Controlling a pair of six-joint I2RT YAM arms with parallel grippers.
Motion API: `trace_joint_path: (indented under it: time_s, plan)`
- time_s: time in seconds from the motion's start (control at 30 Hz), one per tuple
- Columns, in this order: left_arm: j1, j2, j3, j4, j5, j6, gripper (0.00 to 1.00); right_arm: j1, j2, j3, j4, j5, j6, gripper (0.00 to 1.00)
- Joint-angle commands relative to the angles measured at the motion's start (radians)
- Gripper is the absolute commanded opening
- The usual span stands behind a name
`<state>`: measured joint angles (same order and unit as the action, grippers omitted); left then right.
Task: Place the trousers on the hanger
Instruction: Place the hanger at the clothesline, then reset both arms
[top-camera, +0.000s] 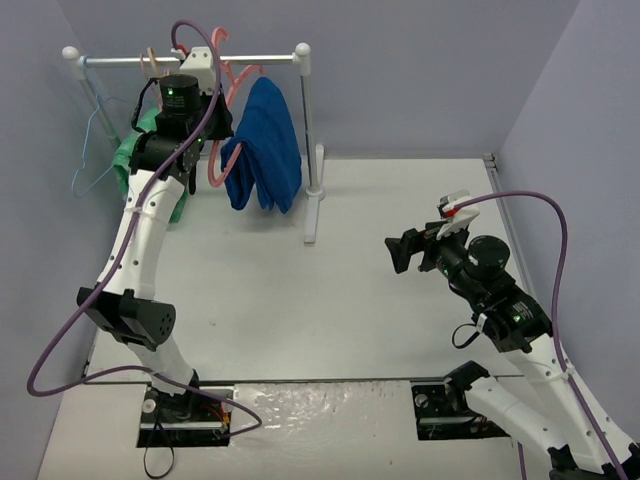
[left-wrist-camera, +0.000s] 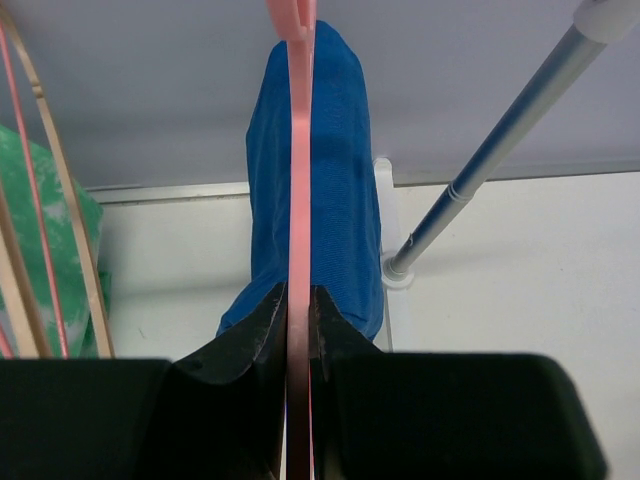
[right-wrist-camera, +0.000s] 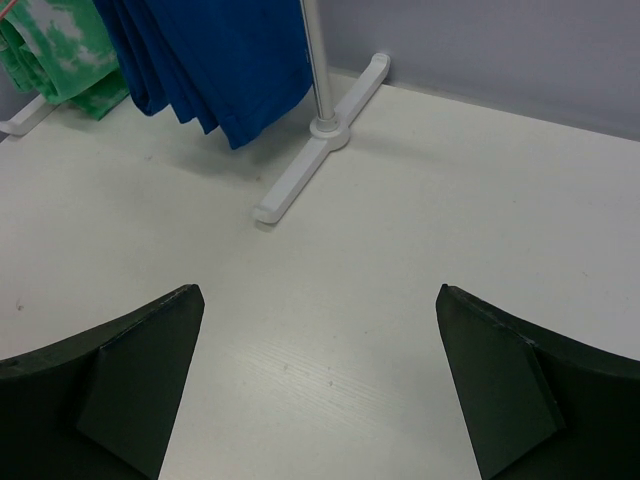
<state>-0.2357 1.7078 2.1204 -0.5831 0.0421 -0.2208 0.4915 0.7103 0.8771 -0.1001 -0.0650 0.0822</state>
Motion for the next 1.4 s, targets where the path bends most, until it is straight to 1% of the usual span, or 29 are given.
trace_joint_path:
  time_s: [0.0,0.37,0.5,0.53,0.57,0.63,0.77,0.8,0.87,1.0,1.07,1.2,1.37]
  plan:
    - [0.019,-0.033,0.095,0.229,0.014,-0.015,0.00,-0.002,-0.005,0.001,0.047,0.019,0.010,1.00]
    - [0.033,0.033,0.084,0.197,0.045,-0.014,0.00,-0.002,-0.005,-0.014,0.045,0.018,0.014,1.00]
    - [0.035,0.011,0.027,0.213,0.039,-0.015,0.00,-0.002,-0.005,-0.015,0.045,0.026,0.014,1.00]
    - [0.035,0.001,0.006,0.220,0.034,-0.014,0.02,-0.002,-0.004,-0.015,0.045,0.028,0.014,1.00]
    - [0.035,-0.008,-0.013,0.224,0.024,-0.012,0.07,-0.002,-0.003,-0.013,0.046,0.031,0.013,1.00]
    - [0.035,-0.049,-0.035,0.221,0.002,0.002,0.24,-0.002,-0.009,-0.010,0.045,0.037,0.013,1.00]
    - [0.035,-0.144,-0.091,0.212,-0.034,0.031,0.63,-0.002,-0.012,0.002,0.043,0.052,0.013,1.00]
    - [0.035,-0.167,-0.102,0.211,-0.043,0.041,0.69,-0.002,-0.011,0.010,0.042,0.056,0.012,1.00]
    - [0.036,-0.212,-0.109,0.183,-0.073,0.047,0.79,-0.002,-0.011,0.021,0.036,0.060,0.007,1.00]
    - [0.035,-0.303,-0.124,0.088,-0.087,0.053,0.87,-0.002,-0.011,0.058,0.012,0.116,0.003,1.00]
    - [0.036,-0.378,-0.175,0.046,-0.080,0.046,0.88,-0.002,-0.016,0.076,-0.007,0.149,-0.003,1.00]
    - [0.036,-0.562,-0.360,-0.025,-0.073,0.019,0.92,-0.001,-0.026,0.090,-0.043,0.209,0.003,1.00]
    - [0.036,-0.807,-0.639,-0.132,-0.185,0.009,0.96,0.001,-0.072,0.061,-0.052,0.261,0.014,1.00]
